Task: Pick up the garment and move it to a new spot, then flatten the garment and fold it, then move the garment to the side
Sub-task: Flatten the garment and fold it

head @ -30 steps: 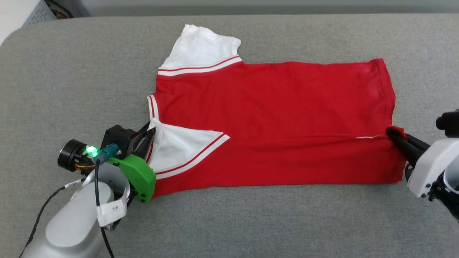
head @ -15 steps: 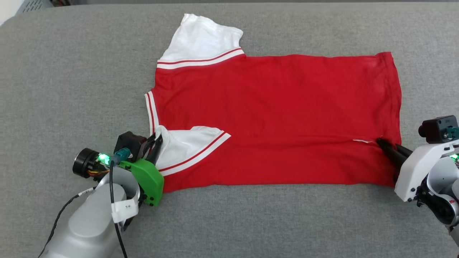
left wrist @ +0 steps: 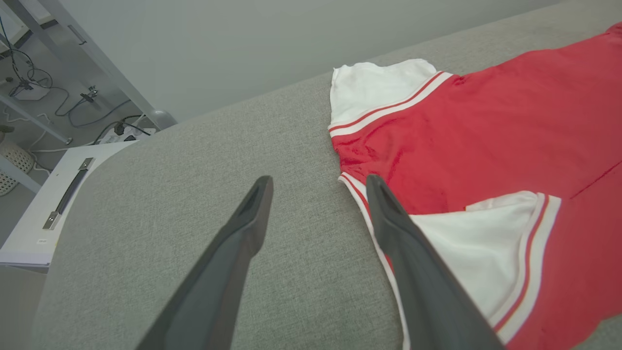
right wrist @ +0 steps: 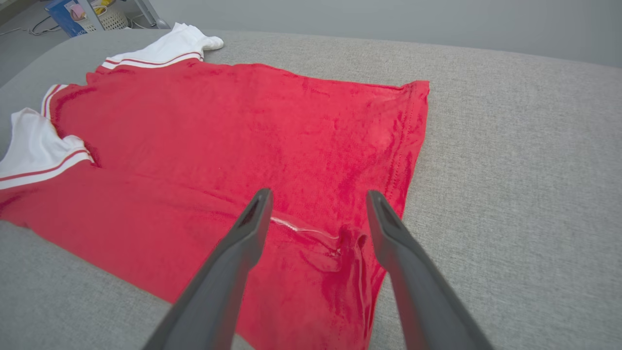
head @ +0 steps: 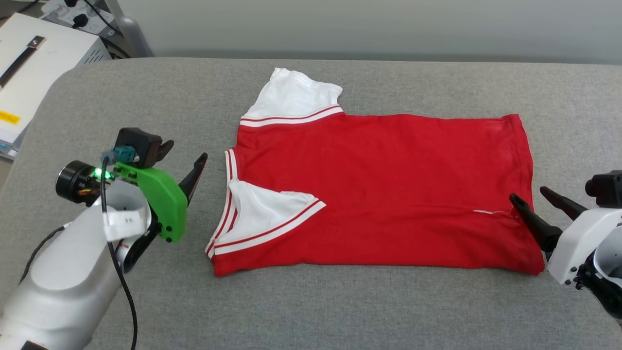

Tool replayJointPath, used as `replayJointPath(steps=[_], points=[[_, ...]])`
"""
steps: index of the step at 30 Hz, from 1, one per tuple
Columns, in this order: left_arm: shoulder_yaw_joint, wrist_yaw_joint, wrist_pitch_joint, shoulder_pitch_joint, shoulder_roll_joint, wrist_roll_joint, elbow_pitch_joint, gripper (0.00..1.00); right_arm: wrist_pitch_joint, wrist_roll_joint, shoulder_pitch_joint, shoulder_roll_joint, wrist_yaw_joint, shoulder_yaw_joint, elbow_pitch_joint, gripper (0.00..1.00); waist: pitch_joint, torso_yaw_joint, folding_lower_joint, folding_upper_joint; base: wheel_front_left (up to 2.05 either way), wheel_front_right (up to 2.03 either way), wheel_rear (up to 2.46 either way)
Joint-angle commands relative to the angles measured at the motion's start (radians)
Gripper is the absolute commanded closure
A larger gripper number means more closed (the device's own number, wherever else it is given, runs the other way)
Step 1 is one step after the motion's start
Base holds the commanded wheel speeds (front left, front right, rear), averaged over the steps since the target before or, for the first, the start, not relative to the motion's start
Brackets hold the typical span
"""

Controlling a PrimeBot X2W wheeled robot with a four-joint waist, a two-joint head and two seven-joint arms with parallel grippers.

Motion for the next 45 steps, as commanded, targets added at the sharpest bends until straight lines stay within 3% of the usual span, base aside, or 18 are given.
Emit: replayJointPath(steps=[1, 7, 13, 19, 31, 32, 33, 39, 45], points=[[-0.009, -0.006, 0.067, -0.026, 0.014, -0.041, -0.03, 0.0, 0.006, -0.01, 0.017, 0.003, -0.001, -0.008, -0.007, 0.0, -0.02, 0.011, 0.0, -0.0001, 0.0, 0.0, 0.0], [-0.064, -0.011, 0.46, -0.073, 0.072, -0.236, -0.161, 0.0, 0.049, -0.012, 0.035, 0.013, -0.001, -0.026, -0.026, 0.0, -0.016, 0.007, 0.0, -0.0001, 0.0, 0.0, 0.0], [-0.13, -0.011, 0.703, -0.082, 0.104, -0.344, -0.212, 0.0, 0.089, -0.01, 0.047, 0.024, -0.001, -0.031, -0.047, 0.0, 0.004, -0.006, 0.0, -0.0001, 0.0, 0.0, 0.0], [-0.192, -0.011, 0.771, -0.048, 0.099, -0.364, -0.181, 0.0, 0.109, -0.012, 0.041, 0.038, -0.001, -0.034, -0.053, 0.0, 0.034, -0.029, 0.0, -0.0001, 0.0, 0.0, 0.0], [-0.287, -0.011, 0.684, 0.019, 0.04, -0.372, -0.004, 0.0, 0.118, -0.018, 0.005, 0.039, -0.001, -0.013, -0.057, 0.0, 0.055, -0.065, 0.0, -0.0001, 0.0, 0.0, 0.0], [-0.297, -0.011, 0.673, 0.019, 0.039, -0.375, -0.002, 0.79, 0.12, -0.02, -0.001, 0.029, -0.001, -0.013, -0.062, 0.0, 0.05, -0.064, 0.0, -0.0001, 0.0, 0.0, 0.0], [-0.306, -0.011, 0.663, 0.017, 0.04, -0.375, -0.003, 1.0, 0.122, -0.022, -0.007, 0.019, -0.001, -0.014, -0.067, 0.0, 0.045, -0.064, 0.0, -0.0001, 0.0, 0.0, 0.0], [-0.328, -0.011, 0.582, -0.009, 0.075, -0.396, -0.044, 1.0, 0.189, -0.036, -0.062, -0.074, -0.001, -0.042, -0.112, 0.0, 0.02, -0.055, 0.0, -0.0001, 0.0, 0.0, 0.0], [-0.338, -0.011, 0.523, -0.04, 0.135, -0.4, -0.117, 1.0, 0.439, 0.024, -0.09, -0.165, -0.001, -0.04, -0.153, 0.0, 0.009, -0.044, 0.0, -0.0001, 0.0, 0.0, 0.0]])
